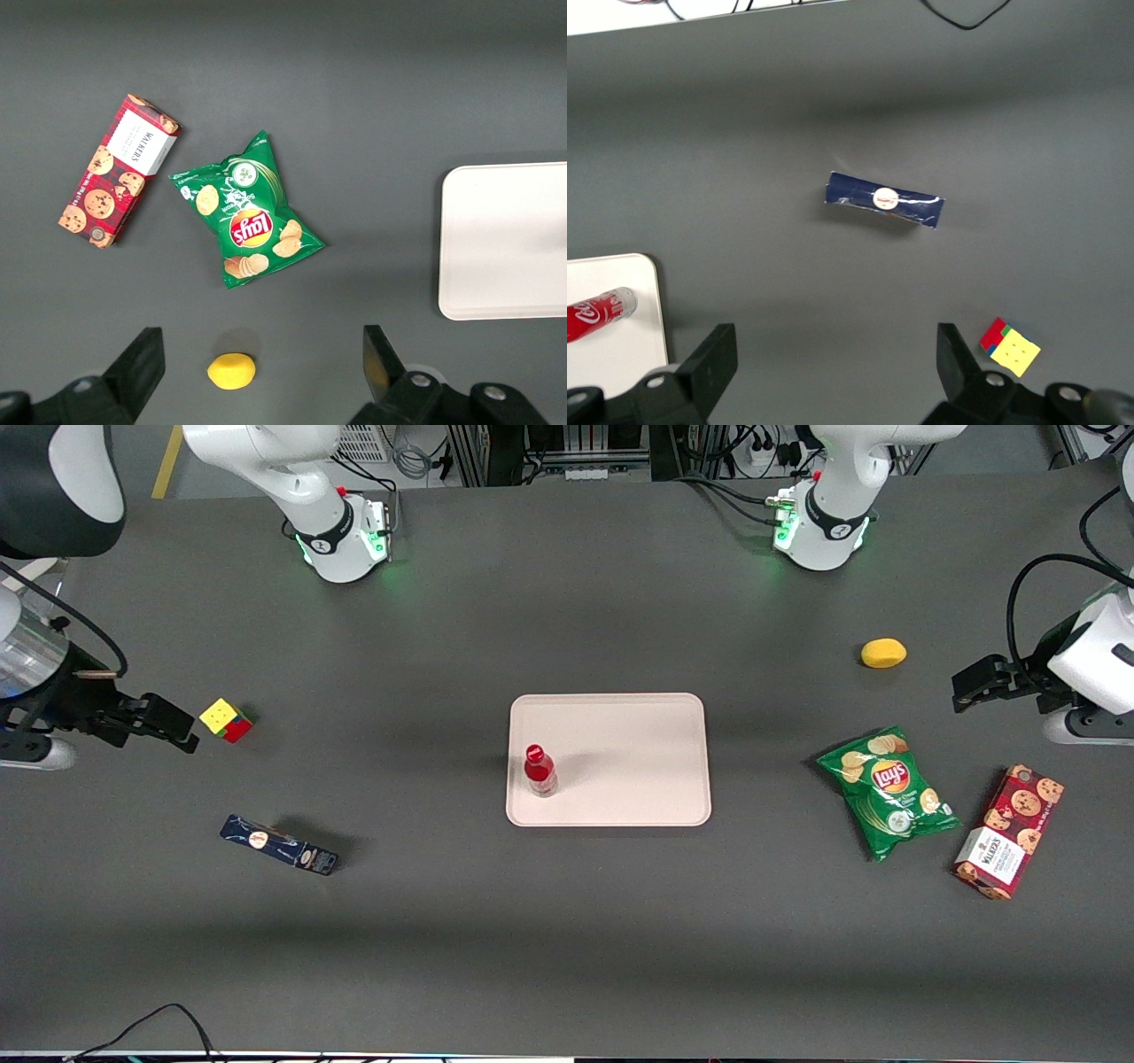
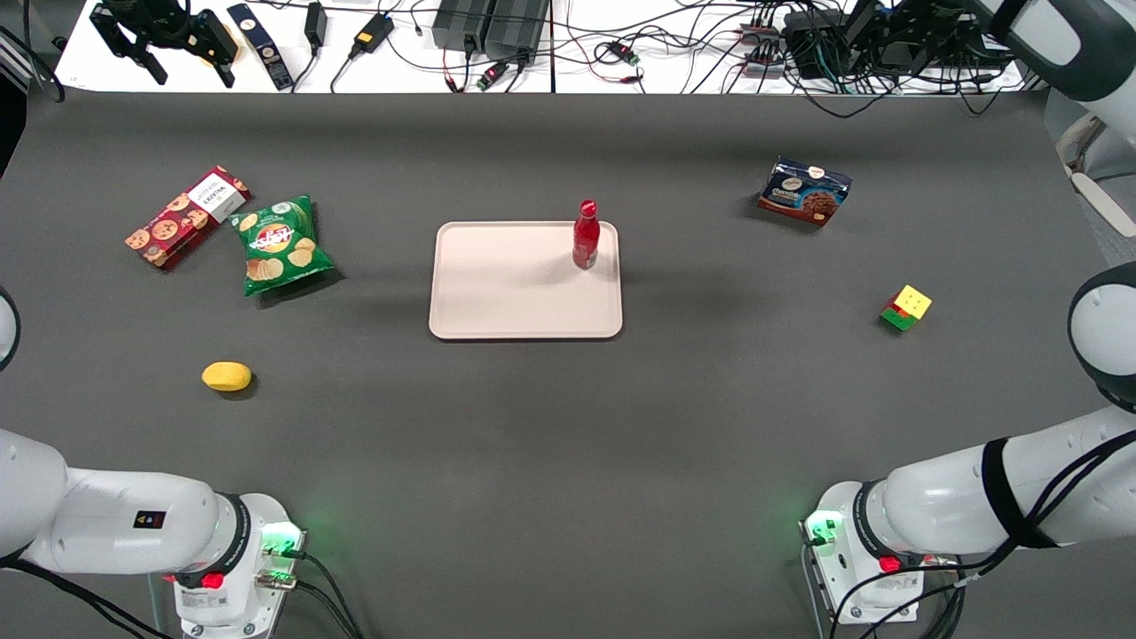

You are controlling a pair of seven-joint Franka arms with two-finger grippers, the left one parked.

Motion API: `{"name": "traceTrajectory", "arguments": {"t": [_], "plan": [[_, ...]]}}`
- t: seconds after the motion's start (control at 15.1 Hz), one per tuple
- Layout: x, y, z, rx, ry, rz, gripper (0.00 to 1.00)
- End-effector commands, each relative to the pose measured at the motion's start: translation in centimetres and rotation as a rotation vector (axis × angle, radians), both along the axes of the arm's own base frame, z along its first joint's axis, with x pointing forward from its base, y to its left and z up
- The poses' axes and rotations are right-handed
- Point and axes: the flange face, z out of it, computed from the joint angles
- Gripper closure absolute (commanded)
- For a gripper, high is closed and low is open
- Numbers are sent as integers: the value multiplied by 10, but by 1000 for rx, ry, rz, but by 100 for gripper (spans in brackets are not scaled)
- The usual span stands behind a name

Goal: Place coke bottle on tray

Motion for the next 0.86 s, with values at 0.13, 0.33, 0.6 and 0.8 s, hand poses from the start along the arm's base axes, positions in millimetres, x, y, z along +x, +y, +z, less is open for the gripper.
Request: {"name": "traceTrajectory", "arguments": {"t": [0.13, 0.33, 0.6, 0.8], "plan": [[-5, -7, 6, 7, -4, -3, 0], [-4, -11, 4, 7, -1, -11, 0], [-3, -30, 3, 10, 2, -43, 0], [-3, -33, 2, 10, 3, -48, 0]]}}
